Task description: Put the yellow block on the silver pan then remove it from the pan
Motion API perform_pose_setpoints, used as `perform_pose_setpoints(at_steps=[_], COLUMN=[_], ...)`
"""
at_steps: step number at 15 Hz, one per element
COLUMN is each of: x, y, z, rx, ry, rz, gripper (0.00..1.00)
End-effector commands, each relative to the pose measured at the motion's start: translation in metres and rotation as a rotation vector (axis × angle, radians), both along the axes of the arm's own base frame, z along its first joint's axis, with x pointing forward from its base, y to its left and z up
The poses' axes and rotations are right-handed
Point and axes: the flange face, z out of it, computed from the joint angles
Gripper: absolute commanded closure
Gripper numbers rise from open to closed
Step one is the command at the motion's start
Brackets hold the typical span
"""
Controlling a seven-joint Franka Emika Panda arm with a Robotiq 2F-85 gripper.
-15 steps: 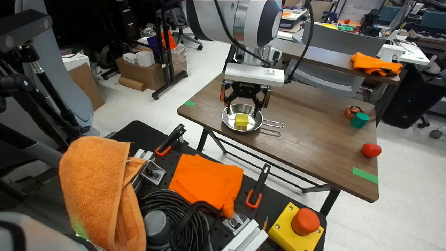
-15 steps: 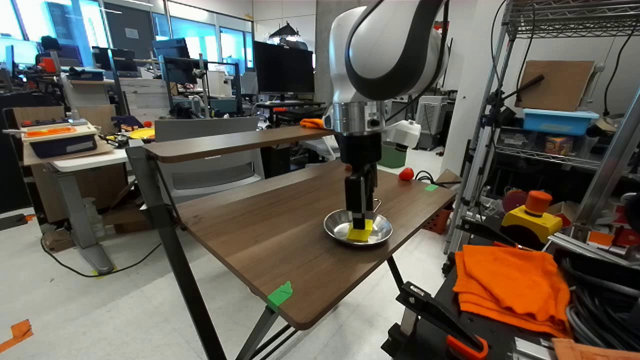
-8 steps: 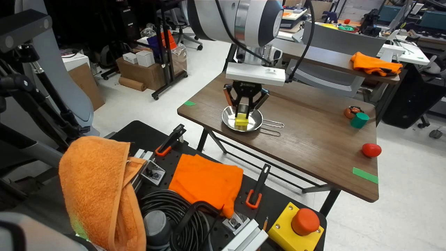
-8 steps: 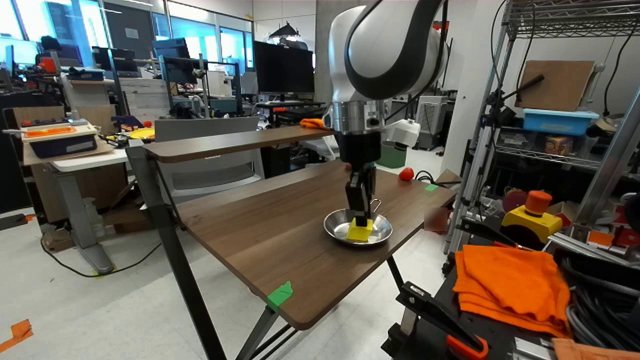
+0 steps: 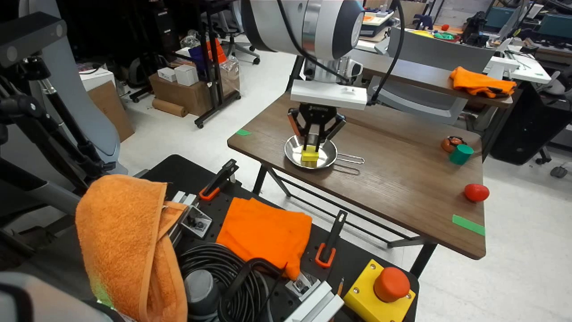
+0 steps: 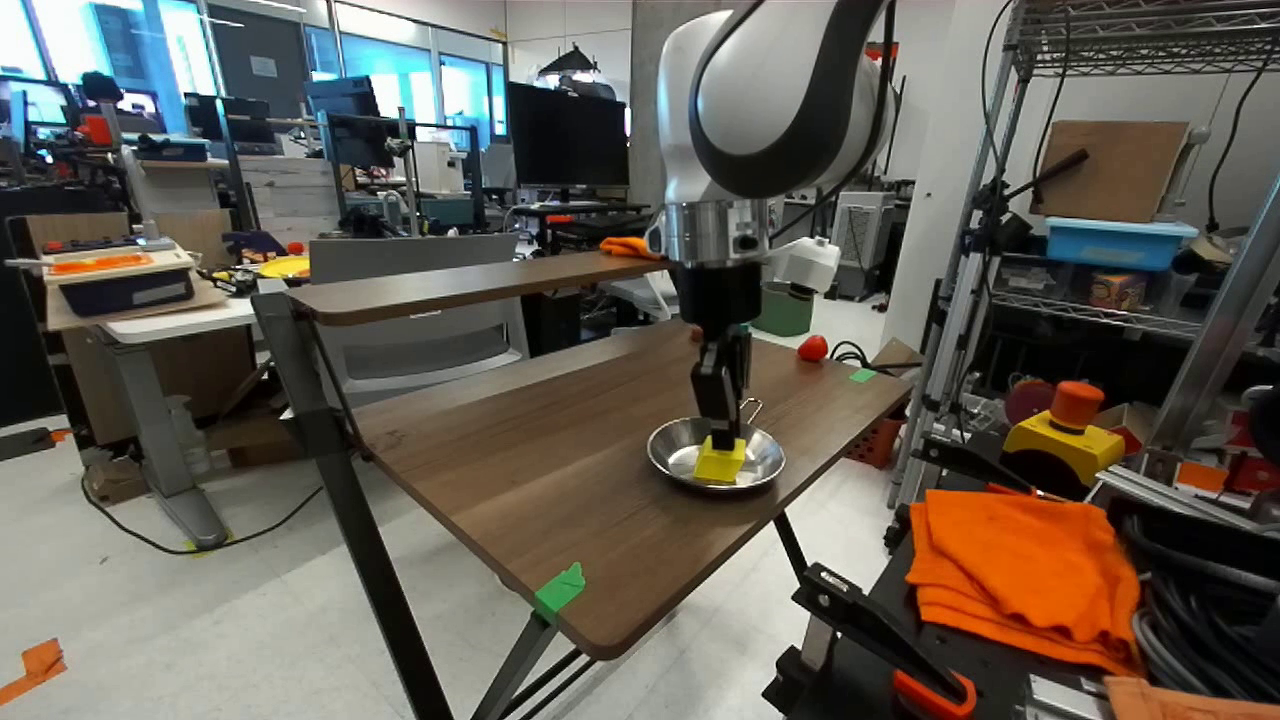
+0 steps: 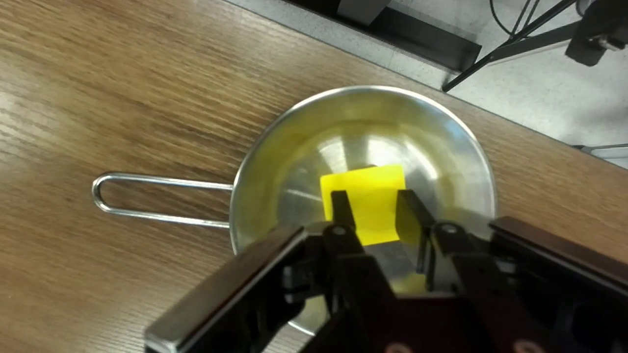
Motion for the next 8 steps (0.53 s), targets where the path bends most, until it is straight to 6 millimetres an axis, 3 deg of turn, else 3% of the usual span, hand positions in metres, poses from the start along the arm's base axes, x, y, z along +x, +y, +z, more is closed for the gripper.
perform_pose_setpoints(at_steps=[1,6,8], x=[0.0057,0.0075,0.0067], y=[-0.0007,-0.0035,-0.0067], z=[0.0016,0.0004,-0.0024], rx=[-0.019,-0.016,-0.017], ry=[0.012,0.017,0.027], rz=[0.014,0.004,0.004], gripper=[0.39,0.01,0.00])
